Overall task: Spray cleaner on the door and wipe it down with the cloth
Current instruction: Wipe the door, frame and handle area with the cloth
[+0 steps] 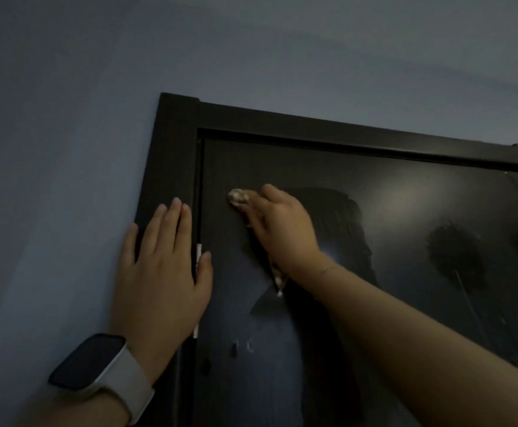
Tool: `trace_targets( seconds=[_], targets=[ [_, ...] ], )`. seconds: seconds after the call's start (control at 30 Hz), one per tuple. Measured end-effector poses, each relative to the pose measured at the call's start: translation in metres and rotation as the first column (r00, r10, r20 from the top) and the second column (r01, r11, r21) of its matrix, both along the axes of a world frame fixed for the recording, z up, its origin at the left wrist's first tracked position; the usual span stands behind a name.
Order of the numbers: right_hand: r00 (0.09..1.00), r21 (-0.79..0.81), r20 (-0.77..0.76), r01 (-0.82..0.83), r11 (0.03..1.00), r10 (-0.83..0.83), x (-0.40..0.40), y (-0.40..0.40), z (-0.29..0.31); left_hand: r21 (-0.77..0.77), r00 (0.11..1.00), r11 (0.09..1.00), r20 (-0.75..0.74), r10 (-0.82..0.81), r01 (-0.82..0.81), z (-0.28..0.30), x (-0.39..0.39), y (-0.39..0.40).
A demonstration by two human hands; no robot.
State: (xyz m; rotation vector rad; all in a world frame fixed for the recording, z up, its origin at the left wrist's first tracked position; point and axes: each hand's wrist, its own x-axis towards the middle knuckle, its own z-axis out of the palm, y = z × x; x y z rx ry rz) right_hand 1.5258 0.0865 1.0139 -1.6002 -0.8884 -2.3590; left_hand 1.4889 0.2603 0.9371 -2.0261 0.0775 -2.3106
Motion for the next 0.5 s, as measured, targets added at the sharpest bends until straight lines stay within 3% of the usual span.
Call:
trace_targets(
  seconds=[0.1, 0.23, 0.3, 0.5],
  targets=[
    [1.000, 0.146, 0.005, 0.013, 0.989, -0.013, 0.005, -0.056, 0.010, 0.002, 1.000, 1.000, 0.003, 0.004, -0.004, 0.001, 0.001, 0.000],
    [0.982, 0.426, -0.180, 0.124, 0.896, -0.051, 0.018, -0.121, 0.024, -0.014, 1.000, 1.000, 0.011, -0.012, 0.012, -0.001, 0.004, -0.002],
    [0.982, 0.493, -0.187, 0.109, 0.863, -0.017, 0.018, -0.117, 0.030, -0.017, 1.000, 1.000, 0.012, -0.008, 0.008, 0.000, 0.004, -0.003],
    [1.000, 0.218, 0.003, 0.007, 0.976, -0.008, 0.001, 0.014, 0.042, -0.004, 0.999, 0.999, -0.003, 0.034, -0.034, -0.001, 0.001, -0.002]
  ],
)
